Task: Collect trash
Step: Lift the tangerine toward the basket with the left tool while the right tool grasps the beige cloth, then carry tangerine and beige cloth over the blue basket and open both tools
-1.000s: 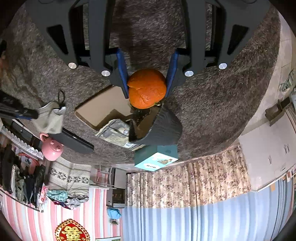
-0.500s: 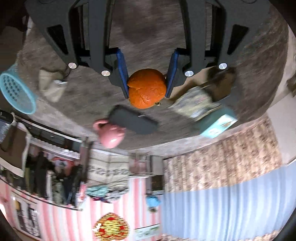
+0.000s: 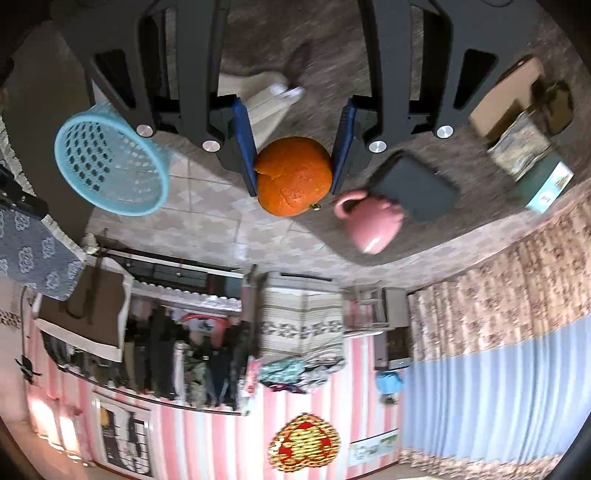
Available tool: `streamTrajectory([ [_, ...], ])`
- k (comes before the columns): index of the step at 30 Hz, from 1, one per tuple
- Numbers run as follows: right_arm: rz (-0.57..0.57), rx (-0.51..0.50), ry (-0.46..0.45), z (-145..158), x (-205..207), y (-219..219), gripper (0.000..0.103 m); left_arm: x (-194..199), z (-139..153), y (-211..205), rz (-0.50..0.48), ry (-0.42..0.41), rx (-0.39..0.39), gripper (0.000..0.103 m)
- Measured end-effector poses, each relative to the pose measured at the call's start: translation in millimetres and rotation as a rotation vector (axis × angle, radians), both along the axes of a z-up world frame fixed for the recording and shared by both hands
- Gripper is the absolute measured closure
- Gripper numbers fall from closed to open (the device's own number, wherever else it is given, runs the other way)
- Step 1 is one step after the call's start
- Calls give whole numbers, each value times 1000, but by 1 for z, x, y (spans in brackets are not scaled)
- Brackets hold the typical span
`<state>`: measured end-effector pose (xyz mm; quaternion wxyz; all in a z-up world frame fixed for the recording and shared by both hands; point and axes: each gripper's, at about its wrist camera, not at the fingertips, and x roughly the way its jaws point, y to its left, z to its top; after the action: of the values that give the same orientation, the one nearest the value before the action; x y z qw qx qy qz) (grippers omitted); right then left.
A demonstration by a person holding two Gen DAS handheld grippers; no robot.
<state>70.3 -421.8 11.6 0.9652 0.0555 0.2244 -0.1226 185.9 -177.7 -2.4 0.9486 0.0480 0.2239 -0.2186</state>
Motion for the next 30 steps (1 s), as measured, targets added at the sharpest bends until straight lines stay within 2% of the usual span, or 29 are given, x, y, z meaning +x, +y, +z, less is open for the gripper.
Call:
streamTrajectory([
  [9,-69,52,-12,-18,-4,-31,97,-4,-2,-75,-139,-21,12,66],
  [18,-106,113,-2,-42,-5,-63,97,-8,-19,-150,-276,16,41,66],
  [22,-80,136,11,-51,0,-66,97,-13,-17,-151,-276,11,22,66],
  [25,-21,150,22,-55,13,-53,96,-19,-12,-136,-244,-35,44,66],
  [27,15,134,34,-55,23,-38,95,-17,-11,-106,-184,-34,48,66],
  [28,43,126,47,-55,31,-26,89,-15,-11,-96,-165,-28,45,66],
  [29,69,119,51,-55,38,-13,66,-12,-11,-74,-116,-20,45,66],
  [30,87,109,45,-55,43,-2,50,-8,-12,-58,-76,-20,53,66],
])
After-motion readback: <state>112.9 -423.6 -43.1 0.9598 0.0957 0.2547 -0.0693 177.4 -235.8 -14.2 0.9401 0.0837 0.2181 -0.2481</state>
